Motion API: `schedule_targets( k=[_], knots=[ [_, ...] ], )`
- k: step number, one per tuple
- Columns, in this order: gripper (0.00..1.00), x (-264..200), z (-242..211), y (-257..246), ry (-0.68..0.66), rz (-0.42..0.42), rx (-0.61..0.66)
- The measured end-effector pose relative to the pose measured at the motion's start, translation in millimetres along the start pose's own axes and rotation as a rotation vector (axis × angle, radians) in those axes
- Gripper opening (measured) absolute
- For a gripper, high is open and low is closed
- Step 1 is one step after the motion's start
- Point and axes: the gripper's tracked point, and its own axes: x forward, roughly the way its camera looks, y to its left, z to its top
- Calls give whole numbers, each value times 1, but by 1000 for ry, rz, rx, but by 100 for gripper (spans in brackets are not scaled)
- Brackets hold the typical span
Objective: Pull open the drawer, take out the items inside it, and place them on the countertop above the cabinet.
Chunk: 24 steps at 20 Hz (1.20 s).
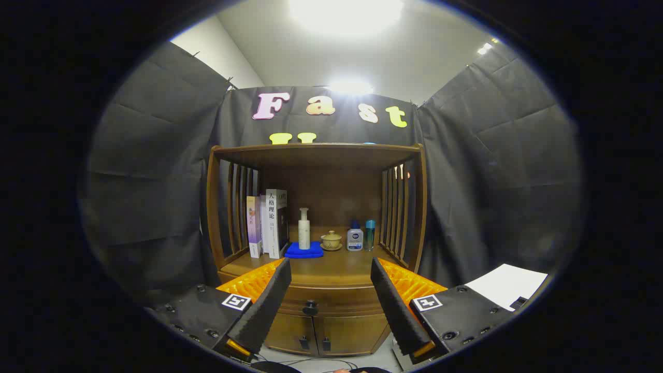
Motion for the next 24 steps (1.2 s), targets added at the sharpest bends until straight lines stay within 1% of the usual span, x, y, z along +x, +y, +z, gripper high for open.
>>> schedule_targets(
  k=[3, 8, 24],
  knots=[
    [97, -1, 2, 5, -15, 10, 4],
    [97, 0, 0, 6, -28, 5, -16],
    [98, 7, -23, 10, 8, 4, -66]
  ],
)
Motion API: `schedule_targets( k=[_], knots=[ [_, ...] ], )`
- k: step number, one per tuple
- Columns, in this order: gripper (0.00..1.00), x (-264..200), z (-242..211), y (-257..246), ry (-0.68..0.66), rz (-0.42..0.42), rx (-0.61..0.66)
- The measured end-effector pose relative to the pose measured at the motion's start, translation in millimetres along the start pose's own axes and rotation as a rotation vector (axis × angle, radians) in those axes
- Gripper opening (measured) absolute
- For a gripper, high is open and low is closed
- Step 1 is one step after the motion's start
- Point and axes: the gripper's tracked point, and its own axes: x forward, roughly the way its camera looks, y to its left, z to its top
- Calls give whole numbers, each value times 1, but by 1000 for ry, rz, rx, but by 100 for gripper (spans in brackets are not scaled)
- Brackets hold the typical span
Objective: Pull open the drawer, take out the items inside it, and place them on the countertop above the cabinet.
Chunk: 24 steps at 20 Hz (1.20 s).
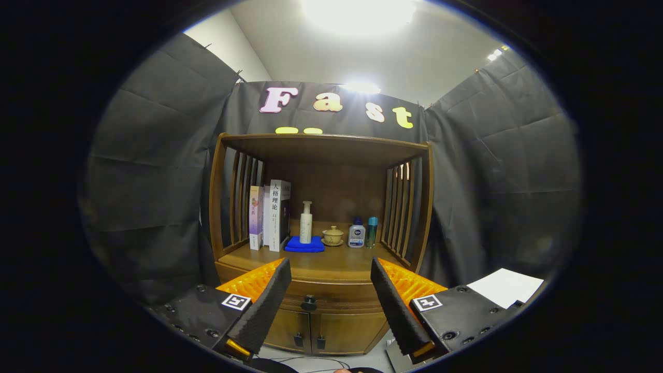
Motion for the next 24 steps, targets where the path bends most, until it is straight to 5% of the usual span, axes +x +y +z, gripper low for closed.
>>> schedule_targets(
  k=[8, 24],
  knots=[
    [97, 19, -15, 6, 13, 2, 3],
    [98, 120, -138, 37, 199, 93, 72]
  ],
)
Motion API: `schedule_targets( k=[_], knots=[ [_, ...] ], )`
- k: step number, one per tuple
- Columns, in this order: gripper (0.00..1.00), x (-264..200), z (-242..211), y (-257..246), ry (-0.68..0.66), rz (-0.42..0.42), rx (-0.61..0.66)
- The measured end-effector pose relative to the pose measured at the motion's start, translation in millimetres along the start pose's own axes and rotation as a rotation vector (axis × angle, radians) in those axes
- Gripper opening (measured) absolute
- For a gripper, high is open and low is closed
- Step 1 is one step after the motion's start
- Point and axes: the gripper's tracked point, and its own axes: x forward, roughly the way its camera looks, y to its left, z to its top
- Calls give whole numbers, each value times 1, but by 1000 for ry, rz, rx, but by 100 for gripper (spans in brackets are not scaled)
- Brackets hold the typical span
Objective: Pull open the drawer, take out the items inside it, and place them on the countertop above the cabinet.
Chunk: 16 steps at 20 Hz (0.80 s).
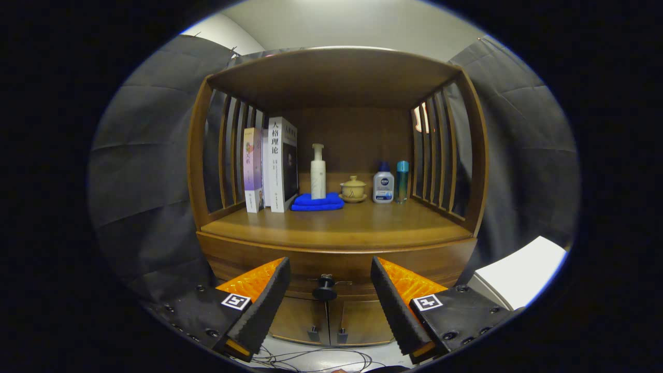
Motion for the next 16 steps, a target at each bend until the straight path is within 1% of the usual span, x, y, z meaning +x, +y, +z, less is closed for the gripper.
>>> schedule_targets(
  k=[7, 12, 16],
  knots=[
    [98, 54, -60, -3, 70, -8, 0],
    [98, 78, -80, 2, 87, 4, 3],
    [77, 91, -94, 8, 111, 11, -32]
  ],
)
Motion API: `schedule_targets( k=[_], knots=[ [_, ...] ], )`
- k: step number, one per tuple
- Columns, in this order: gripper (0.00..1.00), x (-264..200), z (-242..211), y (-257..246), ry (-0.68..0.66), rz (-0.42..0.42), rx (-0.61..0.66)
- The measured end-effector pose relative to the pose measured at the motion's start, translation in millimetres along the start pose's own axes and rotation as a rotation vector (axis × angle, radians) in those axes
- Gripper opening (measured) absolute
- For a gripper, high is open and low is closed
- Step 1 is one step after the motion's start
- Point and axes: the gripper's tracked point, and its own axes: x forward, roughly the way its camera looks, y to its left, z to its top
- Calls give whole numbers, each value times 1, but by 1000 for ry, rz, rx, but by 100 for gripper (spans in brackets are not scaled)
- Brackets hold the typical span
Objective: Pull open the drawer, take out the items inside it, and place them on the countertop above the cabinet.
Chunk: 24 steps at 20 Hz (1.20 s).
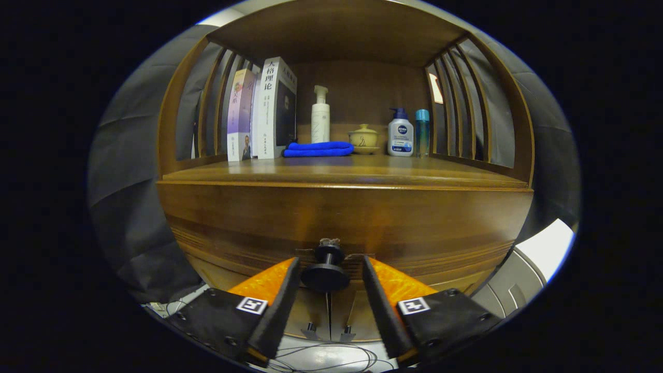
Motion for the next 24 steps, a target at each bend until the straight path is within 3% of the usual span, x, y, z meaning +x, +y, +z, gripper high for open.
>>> schedule_targets(
  k=[6, 13, 24],
  knots=[
    [46, 3, 1, 1, 7, -15, -10],
    [23, 4, -1, 2, 24, -27, -2],
    [22, -42, -16, 3, 38, -9, -19]
  ],
)
